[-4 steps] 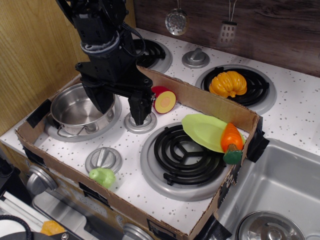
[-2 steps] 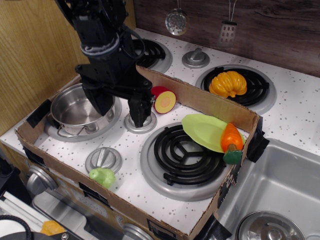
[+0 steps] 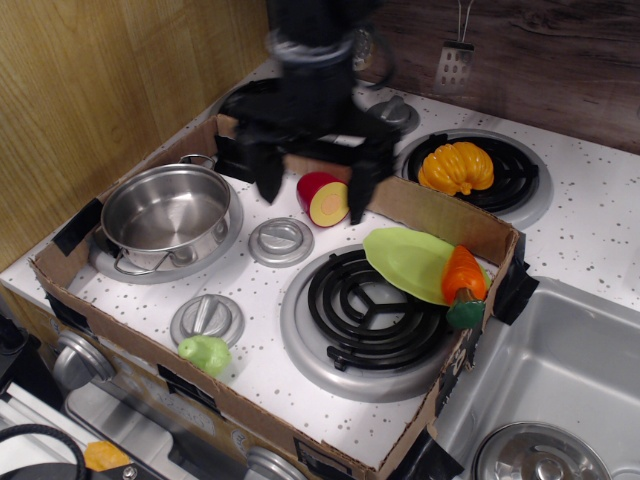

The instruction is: Take carrot off plate

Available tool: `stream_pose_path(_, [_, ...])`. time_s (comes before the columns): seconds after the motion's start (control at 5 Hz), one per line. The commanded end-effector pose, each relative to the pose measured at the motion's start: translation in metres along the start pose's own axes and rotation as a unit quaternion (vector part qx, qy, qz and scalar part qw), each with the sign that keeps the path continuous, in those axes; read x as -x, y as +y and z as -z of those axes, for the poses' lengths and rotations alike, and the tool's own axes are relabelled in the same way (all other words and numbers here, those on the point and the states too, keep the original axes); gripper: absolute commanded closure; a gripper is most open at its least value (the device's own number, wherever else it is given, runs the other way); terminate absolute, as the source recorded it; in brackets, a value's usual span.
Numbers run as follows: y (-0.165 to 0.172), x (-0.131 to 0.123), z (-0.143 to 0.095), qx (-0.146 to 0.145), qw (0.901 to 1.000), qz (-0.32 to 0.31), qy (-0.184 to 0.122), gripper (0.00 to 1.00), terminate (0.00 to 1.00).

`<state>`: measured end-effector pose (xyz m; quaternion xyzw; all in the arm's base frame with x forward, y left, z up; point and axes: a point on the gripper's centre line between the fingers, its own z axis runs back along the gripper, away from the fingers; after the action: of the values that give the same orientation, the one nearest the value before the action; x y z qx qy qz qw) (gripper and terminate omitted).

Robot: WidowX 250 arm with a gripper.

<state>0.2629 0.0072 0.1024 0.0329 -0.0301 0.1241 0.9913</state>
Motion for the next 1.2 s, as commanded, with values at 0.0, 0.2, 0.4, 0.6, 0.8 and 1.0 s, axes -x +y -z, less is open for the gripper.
stream_pose_path(0.0, [-0.050,-0.021,-0.009,0.021,0.9997,-0.009,-0.013,0.00,0.00])
stream_pose_path(0.2, [-0.070,-0.023,-0.004,0.028,0.9993,-0.002,-0.023,0.00,0.00])
stream_pose_path(0.4, [-0.084,-0.025,0.010,0.058,0.9977,-0.013,-0.033,0.00,0.00])
stream_pose_path(0.6, [-0.090,-0.029,0.016,0.058,0.9979,-0.004,-0.030,0.00,0.00])
stream_pose_path(0.8, [-0.087,-0.035,0.023,0.068,0.9972,0.005,-0.031,0.00,0.00])
stream_pose_path(1.0, [-0.085,-0.039,0.033,0.073,0.9966,0.009,-0.038,0.00,0.00])
